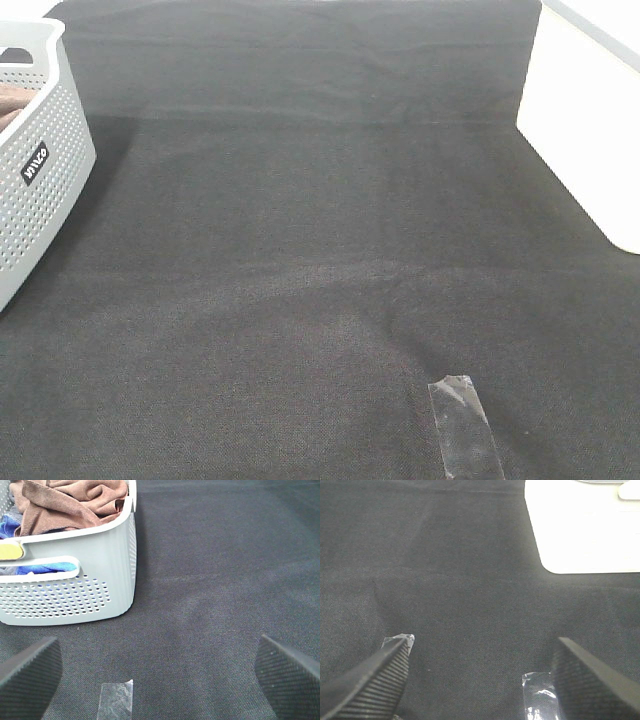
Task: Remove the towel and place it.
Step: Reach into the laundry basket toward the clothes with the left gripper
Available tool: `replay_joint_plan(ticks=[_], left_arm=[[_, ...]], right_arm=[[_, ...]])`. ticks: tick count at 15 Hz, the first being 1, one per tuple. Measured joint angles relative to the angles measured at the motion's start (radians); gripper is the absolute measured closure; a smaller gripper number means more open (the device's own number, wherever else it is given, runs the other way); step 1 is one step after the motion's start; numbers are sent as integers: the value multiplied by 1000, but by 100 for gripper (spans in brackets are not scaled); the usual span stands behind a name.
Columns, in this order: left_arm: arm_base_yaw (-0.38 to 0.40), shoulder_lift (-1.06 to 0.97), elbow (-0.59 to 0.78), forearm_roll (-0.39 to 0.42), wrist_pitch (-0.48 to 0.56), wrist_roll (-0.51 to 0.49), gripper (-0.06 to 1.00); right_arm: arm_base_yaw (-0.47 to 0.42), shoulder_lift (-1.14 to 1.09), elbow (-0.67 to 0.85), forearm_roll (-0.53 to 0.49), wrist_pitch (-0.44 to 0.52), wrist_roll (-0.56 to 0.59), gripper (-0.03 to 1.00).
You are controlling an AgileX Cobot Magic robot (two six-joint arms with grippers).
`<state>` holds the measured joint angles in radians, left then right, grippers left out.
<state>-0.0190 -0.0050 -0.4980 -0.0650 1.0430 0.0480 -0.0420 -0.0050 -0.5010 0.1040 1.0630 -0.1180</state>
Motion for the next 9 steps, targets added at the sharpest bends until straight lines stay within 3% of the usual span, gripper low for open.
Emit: replay_joint_plan(ticks=[9], left_arm=[[0, 0, 0, 0, 0, 0, -5]], right_arm=[[0, 0, 0, 0, 0, 0, 24]])
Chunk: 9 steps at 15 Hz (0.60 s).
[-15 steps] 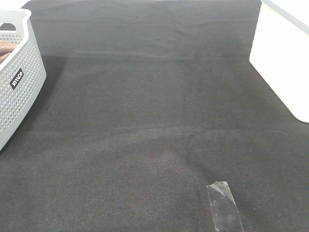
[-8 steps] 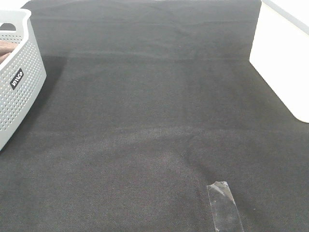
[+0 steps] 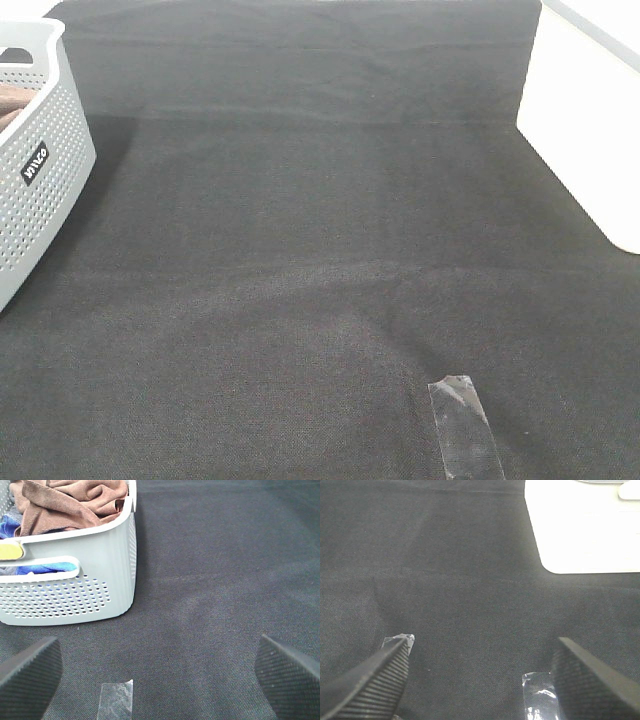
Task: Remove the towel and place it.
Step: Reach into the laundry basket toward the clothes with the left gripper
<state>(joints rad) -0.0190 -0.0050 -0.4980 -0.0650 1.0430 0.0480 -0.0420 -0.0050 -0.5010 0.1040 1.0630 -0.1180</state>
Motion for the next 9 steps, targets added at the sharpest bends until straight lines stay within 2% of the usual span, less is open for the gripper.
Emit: replay_joint_plan(ticks=[9], left_arm=[[0, 0, 0, 0, 0, 8, -5]], right_arm=[[0, 0, 0, 0, 0, 0, 24]])
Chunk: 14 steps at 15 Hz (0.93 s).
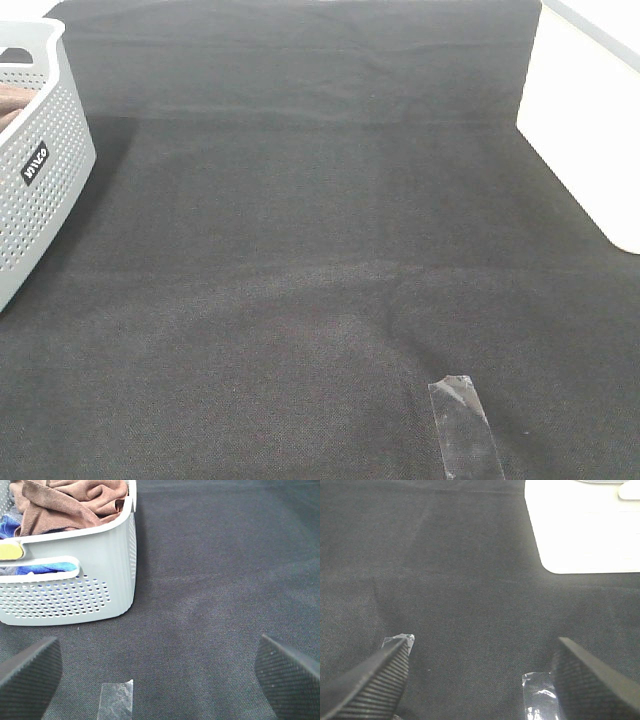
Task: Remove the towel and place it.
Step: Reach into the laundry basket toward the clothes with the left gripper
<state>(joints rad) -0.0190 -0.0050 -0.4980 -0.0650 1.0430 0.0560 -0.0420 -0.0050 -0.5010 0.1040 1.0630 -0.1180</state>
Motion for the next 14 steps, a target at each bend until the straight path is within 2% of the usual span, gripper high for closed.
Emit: replay_joint_plan(ticks=[2, 3, 4, 5, 6, 8, 10, 13, 14], left_arm=[[0, 27, -27, 34, 31, 95, -5], [0, 83, -78, 86, 53, 168, -5], [0, 210, -183, 192, 64, 313, -5], [0, 296, -259, 264, 60, 420, -5], [0, 385, -341, 337, 40, 500, -5], [0, 580, -484, 433, 1, 647, -5], [0, 796, -620, 475, 3, 757, -5], [0, 1125, -821, 502, 36, 825, -5], [0, 1170, -846, 503, 42, 834, -5]], right_arm=[[0, 0, 0, 0, 0, 0, 24], [0, 0, 0, 0, 0, 0, 24], [0, 0, 0, 0, 0, 0, 24], [0, 0, 0, 0, 0, 0, 24], [0, 0, 0, 0, 0, 0, 24], [0, 0, 0, 0, 0, 0, 24], [0, 0, 0, 0, 0, 0, 24], [0, 0, 0, 0, 0, 0, 24], [0, 0, 0, 0, 0, 0, 24]])
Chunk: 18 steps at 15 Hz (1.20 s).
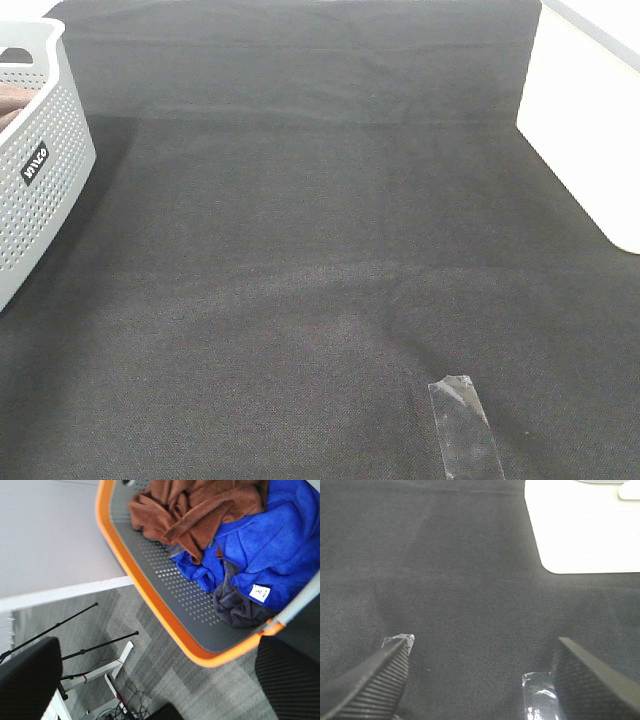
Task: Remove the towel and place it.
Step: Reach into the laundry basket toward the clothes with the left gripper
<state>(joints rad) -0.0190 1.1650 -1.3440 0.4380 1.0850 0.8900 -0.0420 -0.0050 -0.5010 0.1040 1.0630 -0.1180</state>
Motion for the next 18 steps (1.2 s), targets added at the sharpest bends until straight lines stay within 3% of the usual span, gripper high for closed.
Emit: replay_joint_plan(ticks=[5, 7, 12, 18], left_arm=[[4, 481, -268, 22, 13, 114, -5], [39, 679, -377, 13, 11, 150, -5], [95, 892, -436, -4, -80, 199, -5], [134, 974, -437, -8, -126, 263, -5]], right_arm=[[0, 0, 0, 0, 0, 0, 24], [0, 0, 0, 0, 0, 0, 24], [0, 0, 0, 0, 0, 0, 24], [0, 0, 0, 0, 0, 0, 24]])
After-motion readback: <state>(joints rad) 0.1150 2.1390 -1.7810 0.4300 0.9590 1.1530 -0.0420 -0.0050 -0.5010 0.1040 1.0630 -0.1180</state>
